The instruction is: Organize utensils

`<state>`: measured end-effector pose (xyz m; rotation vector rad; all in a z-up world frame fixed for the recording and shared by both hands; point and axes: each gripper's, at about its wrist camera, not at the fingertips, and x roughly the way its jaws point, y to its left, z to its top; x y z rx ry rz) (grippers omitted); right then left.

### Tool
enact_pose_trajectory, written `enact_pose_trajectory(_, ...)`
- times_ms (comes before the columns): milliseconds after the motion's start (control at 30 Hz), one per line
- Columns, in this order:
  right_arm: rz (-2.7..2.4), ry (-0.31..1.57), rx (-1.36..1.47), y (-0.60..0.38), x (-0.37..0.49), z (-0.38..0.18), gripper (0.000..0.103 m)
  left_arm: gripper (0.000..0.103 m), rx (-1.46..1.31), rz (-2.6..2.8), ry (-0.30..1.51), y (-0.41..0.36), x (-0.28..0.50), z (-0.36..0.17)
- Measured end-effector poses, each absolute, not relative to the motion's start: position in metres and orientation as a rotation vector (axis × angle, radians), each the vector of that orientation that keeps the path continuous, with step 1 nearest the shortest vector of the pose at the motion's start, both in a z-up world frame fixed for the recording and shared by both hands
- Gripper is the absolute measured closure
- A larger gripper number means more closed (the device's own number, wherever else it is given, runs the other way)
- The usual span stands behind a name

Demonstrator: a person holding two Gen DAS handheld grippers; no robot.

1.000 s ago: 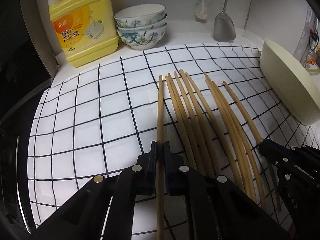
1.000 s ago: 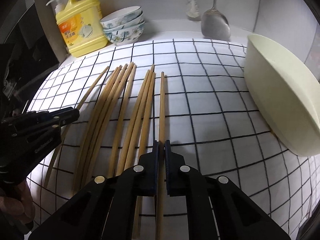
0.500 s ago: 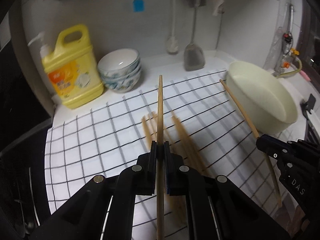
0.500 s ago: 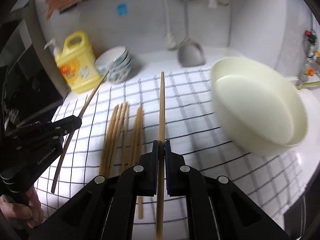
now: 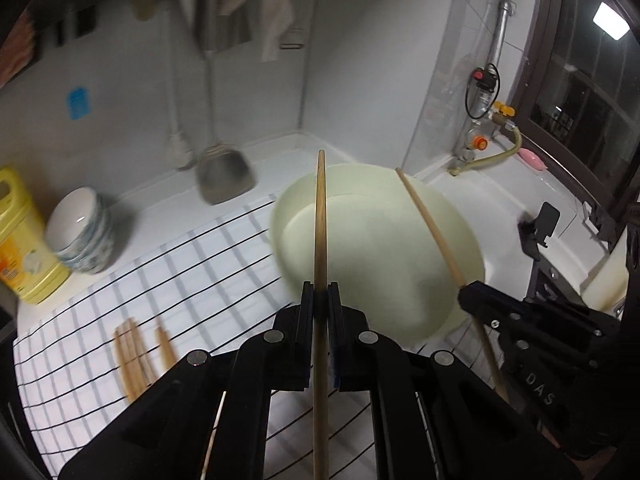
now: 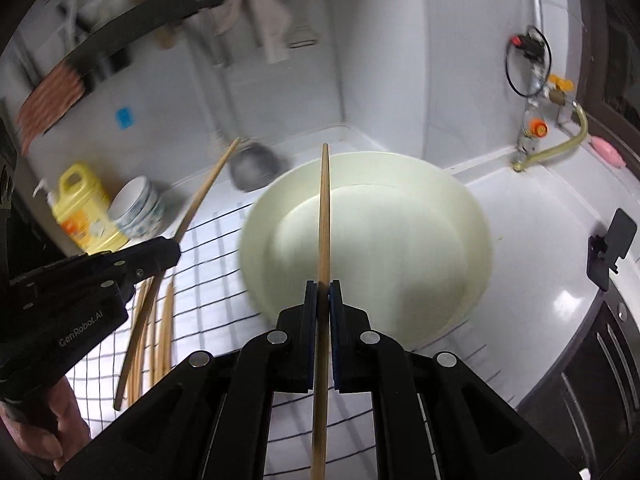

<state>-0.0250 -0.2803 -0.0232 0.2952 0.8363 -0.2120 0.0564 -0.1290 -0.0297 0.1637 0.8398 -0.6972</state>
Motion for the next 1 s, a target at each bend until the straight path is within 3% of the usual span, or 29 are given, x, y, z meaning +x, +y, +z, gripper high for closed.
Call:
enact_pose_trajectory(300,-0.204,0.892,0.358,-0.358,0.016,-0.053,0.097,0.096,0.241,-0.674,0.907,-0.230,0.098,-0.061)
enact_pose_trajectory(1000,-0.150,1.039,0.427,-0.397,0.079,-0.122,0.097,0.095,0.283,-0.599,1.048,-0.279,0.150,-0.127)
